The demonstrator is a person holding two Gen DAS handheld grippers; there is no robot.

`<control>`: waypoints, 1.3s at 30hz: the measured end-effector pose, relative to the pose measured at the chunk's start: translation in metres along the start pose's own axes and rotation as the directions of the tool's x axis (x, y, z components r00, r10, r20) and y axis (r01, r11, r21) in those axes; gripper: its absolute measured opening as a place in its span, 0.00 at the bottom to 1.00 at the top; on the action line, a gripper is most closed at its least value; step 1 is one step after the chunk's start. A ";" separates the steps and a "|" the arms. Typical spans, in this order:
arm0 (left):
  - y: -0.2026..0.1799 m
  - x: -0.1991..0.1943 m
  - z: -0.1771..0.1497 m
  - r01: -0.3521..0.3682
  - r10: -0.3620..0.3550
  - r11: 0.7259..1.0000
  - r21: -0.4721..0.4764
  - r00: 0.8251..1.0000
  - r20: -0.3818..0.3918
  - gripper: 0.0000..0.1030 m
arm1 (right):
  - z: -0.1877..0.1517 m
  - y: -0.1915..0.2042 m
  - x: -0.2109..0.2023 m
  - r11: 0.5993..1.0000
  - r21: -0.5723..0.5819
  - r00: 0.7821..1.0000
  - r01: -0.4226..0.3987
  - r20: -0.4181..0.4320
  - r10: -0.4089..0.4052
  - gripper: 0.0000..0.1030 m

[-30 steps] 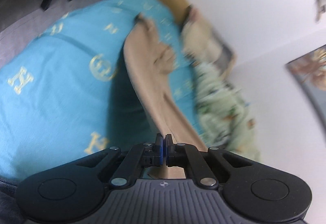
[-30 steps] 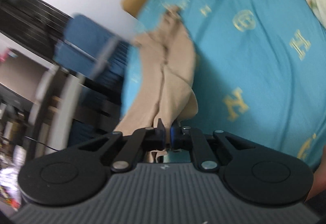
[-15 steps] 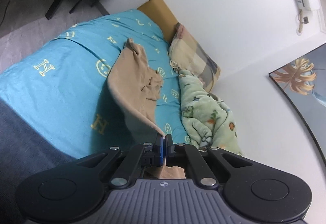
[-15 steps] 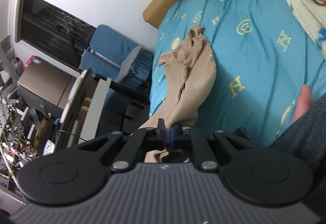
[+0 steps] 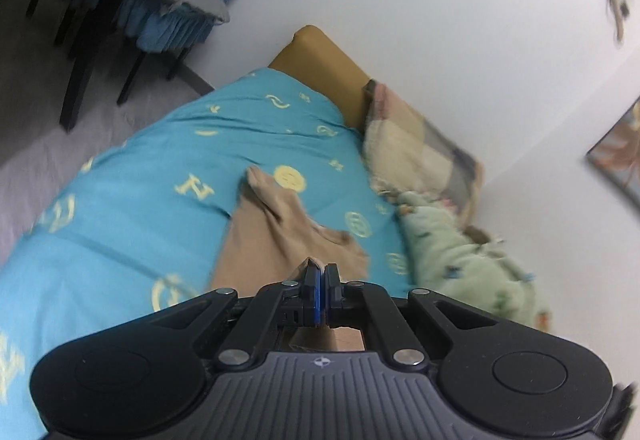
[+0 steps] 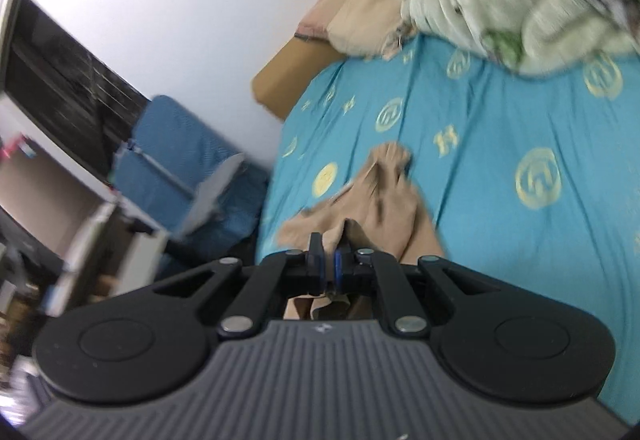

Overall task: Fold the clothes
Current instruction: 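Lift the hem with the left gripper and fold it toward the collar, then open the left gripper and release the folded T-shirt onto the bed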

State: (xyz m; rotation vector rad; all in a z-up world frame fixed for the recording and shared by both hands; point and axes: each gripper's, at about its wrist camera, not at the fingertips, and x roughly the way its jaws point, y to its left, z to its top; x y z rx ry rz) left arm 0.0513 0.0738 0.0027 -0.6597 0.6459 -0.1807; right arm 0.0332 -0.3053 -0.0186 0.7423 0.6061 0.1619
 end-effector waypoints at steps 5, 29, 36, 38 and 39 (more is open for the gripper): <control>0.026 0.074 -0.004 -0.080 0.082 0.989 0.122 0.996 -0.017 0.02 | 0.003 -0.015 0.080 0.988 -0.134 0.997 0.075 0.011 -0.074 0.08; -0.027 -0.002 -0.057 -0.097 0.073 0.871 0.481 0.995 0.069 0.82 | -0.041 0.036 0.013 0.894 -0.426 0.988 0.137 0.118 -0.095 0.83; -0.041 -0.055 -0.095 -0.098 0.060 0.850 0.517 0.994 0.091 0.86 | -0.069 0.051 -0.041 0.879 -0.456 0.983 0.138 0.170 -0.066 0.82; -0.041 -0.060 -0.106 -0.097 0.070 0.854 0.512 0.995 0.071 0.86 | -0.075 0.053 -0.050 0.878 -0.459 0.982 0.136 0.179 -0.059 0.68; -0.040 -0.061 -0.110 -0.092 0.073 0.858 0.505 0.996 0.058 0.86 | -0.077 0.054 -0.052 0.876 -0.462 0.982 0.139 0.179 -0.062 0.66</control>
